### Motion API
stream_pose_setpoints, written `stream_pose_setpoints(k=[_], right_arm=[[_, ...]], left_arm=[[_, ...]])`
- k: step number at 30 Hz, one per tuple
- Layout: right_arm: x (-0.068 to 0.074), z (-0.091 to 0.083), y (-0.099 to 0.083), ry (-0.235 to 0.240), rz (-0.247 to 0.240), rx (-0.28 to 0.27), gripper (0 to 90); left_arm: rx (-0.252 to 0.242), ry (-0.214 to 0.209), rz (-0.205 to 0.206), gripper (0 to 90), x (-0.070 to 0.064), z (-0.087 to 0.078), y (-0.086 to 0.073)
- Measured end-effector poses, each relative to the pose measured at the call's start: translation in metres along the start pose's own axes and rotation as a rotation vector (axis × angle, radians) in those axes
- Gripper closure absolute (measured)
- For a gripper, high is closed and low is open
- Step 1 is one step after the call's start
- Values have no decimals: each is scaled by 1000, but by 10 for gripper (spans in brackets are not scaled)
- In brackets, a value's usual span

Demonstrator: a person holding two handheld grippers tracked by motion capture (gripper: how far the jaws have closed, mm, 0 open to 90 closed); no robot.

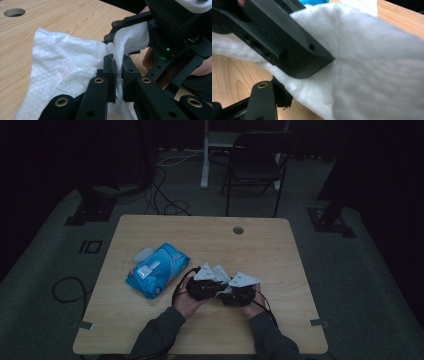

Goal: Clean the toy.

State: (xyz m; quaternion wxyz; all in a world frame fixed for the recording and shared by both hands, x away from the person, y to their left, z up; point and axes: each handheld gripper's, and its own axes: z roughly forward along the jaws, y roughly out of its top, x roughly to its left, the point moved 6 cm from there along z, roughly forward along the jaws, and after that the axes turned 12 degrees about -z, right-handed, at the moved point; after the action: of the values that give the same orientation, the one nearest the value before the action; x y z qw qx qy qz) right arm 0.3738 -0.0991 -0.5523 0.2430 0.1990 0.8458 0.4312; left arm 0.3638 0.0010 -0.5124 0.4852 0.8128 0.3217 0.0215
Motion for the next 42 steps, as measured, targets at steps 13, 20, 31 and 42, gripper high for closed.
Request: stream_pose_setpoints(k=[13, 20, 31, 42], right_arm=[[3, 0, 2, 9, -11, -7, 342], [4, 0, 2, 16, -10, -7, 342], [3, -1, 2, 14, -10, -14, 342], [-1, -5, 2, 1, -4, -22, 342]], left_arm=[[-27, 18, -28, 856, 13, -2, 4], [-50, 45, -50, 856, 24, -5, 6], [-81, 111, -100, 857, 50, -16, 8], [-96, 150, -131, 857, 64, -26, 6]])
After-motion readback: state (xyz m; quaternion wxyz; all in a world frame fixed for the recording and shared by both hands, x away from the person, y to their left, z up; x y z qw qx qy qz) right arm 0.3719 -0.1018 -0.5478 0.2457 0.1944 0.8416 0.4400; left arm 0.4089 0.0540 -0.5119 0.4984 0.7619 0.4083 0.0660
